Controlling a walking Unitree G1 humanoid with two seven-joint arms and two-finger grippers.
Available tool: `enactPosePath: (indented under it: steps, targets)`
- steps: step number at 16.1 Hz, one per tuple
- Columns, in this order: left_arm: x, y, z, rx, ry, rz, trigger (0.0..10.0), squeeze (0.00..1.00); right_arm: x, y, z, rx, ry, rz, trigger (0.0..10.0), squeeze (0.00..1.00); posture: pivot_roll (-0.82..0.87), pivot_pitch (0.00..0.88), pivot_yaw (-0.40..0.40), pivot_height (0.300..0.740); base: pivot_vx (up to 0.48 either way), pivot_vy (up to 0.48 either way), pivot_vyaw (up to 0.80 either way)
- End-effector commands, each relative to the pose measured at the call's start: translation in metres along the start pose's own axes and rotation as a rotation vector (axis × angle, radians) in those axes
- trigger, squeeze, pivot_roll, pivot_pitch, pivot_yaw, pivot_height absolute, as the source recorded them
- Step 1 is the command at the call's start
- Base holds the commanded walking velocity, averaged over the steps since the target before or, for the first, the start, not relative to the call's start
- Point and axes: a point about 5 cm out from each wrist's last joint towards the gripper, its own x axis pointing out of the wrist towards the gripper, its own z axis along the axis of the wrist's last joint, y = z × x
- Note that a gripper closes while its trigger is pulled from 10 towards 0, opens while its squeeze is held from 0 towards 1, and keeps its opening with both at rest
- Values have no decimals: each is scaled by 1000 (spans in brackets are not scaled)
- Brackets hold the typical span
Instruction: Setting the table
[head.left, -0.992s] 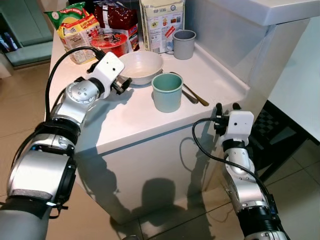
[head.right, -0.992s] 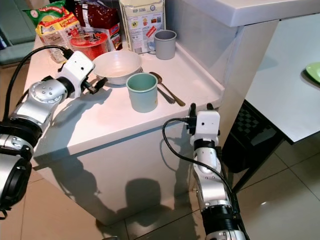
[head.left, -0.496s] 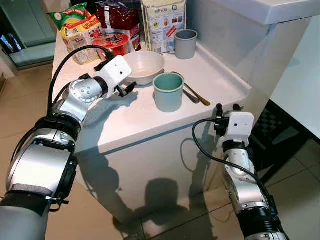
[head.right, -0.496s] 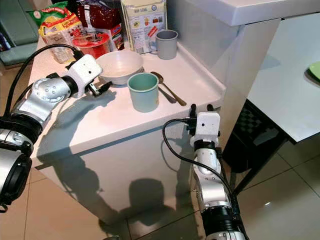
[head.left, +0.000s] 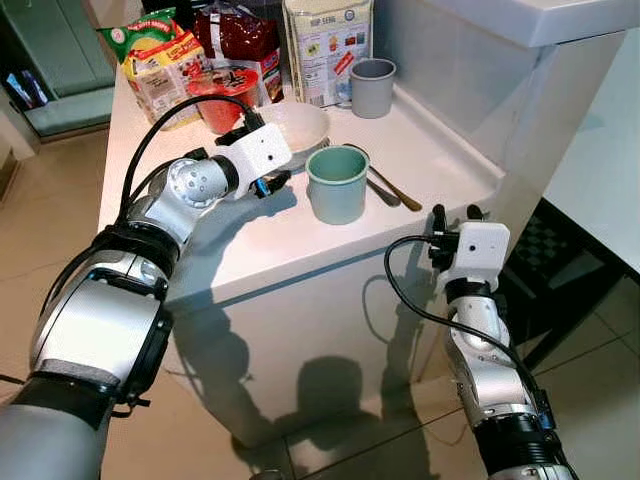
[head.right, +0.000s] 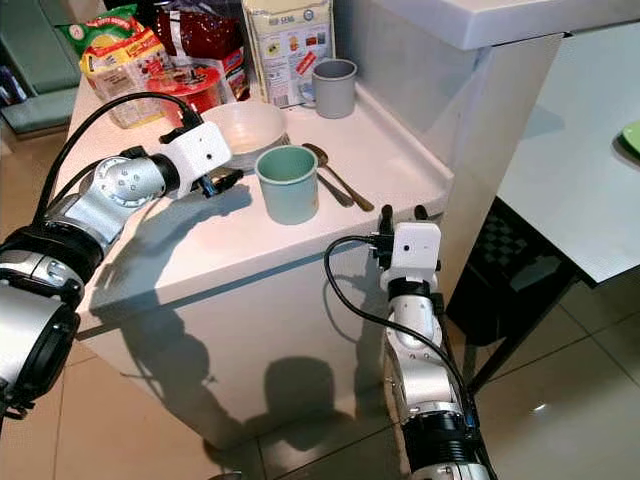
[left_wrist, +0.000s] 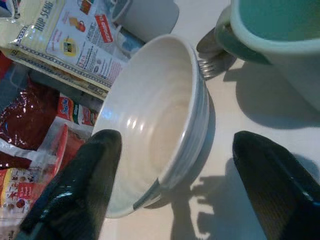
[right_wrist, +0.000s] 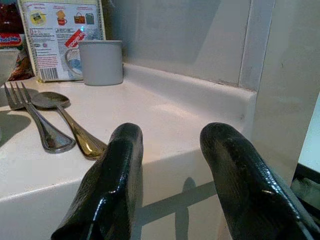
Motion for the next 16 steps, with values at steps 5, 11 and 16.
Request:
enactPosePath:
  steps: [5,11,16]
  targets:
    - [0,1,-1,34,22,-9,0,0,-2,1,4,6,-10,-7,10000,0,50,0,137,740,0,0,0]
    - [1,-4,-4,51,43,-37,0,0,-5,0,4,5,-9,-15,10000,0,40,0,147,740,0,0,0]
    - [3,-3,-1,66,54,-35,0,0,-8,-2,5,1,-6,-18,10000,0,32,0,150,740,0,0,0]
